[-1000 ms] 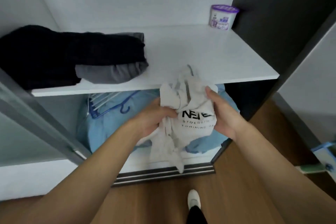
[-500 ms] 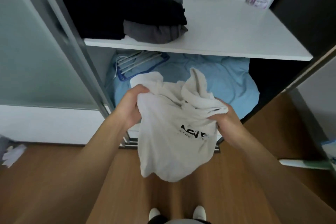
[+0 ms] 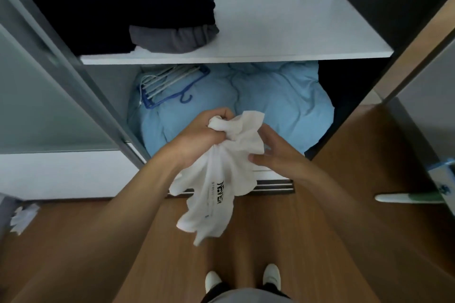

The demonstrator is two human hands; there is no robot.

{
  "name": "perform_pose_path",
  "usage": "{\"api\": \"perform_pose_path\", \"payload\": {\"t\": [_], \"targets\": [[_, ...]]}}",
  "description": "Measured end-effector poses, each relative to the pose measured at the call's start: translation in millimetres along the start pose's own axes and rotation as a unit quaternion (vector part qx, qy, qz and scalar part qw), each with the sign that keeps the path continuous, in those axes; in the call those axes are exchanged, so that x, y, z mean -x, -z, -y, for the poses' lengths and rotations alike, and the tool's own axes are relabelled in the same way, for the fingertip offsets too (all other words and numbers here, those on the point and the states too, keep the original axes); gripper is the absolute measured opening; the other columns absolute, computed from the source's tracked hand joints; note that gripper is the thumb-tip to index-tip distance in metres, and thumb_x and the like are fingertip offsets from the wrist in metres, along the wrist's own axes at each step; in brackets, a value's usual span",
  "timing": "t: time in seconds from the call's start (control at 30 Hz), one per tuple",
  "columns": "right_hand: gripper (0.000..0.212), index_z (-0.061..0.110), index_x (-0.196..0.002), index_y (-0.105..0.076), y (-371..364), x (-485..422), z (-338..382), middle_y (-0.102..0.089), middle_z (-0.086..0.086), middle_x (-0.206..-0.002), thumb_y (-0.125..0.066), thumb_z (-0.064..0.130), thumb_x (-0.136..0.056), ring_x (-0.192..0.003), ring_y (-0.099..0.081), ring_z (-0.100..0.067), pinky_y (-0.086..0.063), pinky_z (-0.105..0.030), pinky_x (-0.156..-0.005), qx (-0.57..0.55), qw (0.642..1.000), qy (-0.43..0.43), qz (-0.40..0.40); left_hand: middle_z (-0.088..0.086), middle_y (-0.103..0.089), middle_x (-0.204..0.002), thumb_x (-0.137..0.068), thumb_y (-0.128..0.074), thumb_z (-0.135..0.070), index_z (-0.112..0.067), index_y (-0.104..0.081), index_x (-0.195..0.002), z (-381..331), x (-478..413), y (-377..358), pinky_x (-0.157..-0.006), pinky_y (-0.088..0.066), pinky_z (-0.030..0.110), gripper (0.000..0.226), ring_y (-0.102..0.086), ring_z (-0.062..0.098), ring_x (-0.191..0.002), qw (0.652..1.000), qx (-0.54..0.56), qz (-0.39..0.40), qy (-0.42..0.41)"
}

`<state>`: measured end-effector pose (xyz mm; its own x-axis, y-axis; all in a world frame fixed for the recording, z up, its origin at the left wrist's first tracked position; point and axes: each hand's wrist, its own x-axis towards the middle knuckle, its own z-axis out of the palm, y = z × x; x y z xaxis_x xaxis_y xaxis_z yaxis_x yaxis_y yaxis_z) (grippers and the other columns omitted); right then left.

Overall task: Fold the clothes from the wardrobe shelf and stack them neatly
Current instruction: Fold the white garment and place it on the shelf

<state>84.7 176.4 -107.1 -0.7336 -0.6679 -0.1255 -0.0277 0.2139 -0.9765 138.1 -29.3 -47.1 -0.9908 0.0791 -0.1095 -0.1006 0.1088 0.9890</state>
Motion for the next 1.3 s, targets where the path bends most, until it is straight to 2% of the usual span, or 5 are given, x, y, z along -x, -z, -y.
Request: {"api": "perform_pose_path", "payload": {"t": [0.27,0.7,0.9,1.03,1.3], "targets": [[0.020,0.029,-0.110,-0.065,-16.0,1.9,-30.0,-0.070,0.008,-0.109,-0.058,0.043,-0.097,-0.103,-0.066,-0.013,-0.053,-0.027,-0.084,0.100,0.989,-0.105,0.004,0.013,-0.071,-0.091,-0.061,-0.050,0.009,-0.006,-0.072,-0.099,7.0,-3.1,13.2,-0.075,-0.055,0.035,0.047,-0.069,0.029,-0.086,0.959,0.208,-0.182,0.068],[0.048,-0.005,-0.094,-0.067,29.3,8.1,0.9,-0.065,-0.006,-0.076,-0.060,0.043,-0.095,-0.069,-0.060,-0.016,-0.046,-0.028,-0.065,0.023,0.985,-0.112,-0.128,-0.007,-0.064,-0.103,-0.094,-0.057,-0.018,-0.027,-0.055,-0.111,51.1,-10.7,31.7,-0.070,-0.046,0.023,0.019,-0.063,0.019,-0.100,0.932,-0.181,-0.288,0.126],[0.037,0.022,-0.062,-0.060,28.0,-4.1,47.5,-0.057,0.010,-0.053,-0.063,0.045,-0.090,-0.048,-0.054,-0.003,-0.039,-0.016,-0.043,0.136,0.988,-0.059,-0.042,-0.022,-0.040,-0.147,-0.066,-0.085,-0.049,-0.039,-0.030,-0.147,28.4,-14.6,-8.7,-0.110,-0.033,0.019,0.098,-0.037,-0.006,-0.135,0.969,-0.242,0.038,0.036],[0.029,0.024,-0.069,-0.072,28.2,-1.8,52.0,-0.068,0.010,-0.063,-0.065,0.045,-0.089,-0.060,-0.064,-0.001,-0.052,-0.017,-0.055,0.092,0.990,-0.033,-0.099,0.002,-0.075,-0.096,-0.090,-0.069,-0.031,-0.008,-0.073,-0.101,19.7,-23.8,-44.2,-0.081,-0.053,0.034,0.025,-0.068,0.012,-0.082,0.960,-0.267,0.077,0.022],[0.044,0.029,-0.127,-0.058,10.6,43.0,-37.4,-0.067,0.006,-0.123,-0.070,0.043,-0.088,-0.114,-0.062,-0.013,-0.049,-0.036,-0.101,0.101,0.991,-0.091,-0.010,-0.007,-0.074,-0.087,-0.097,-0.057,-0.008,-0.021,-0.071,-0.090,7.0,-2.0,-41.1,-0.074,-0.049,0.024,0.020,-0.065,0.003,-0.078,0.991,-0.129,-0.028,0.007]]}}
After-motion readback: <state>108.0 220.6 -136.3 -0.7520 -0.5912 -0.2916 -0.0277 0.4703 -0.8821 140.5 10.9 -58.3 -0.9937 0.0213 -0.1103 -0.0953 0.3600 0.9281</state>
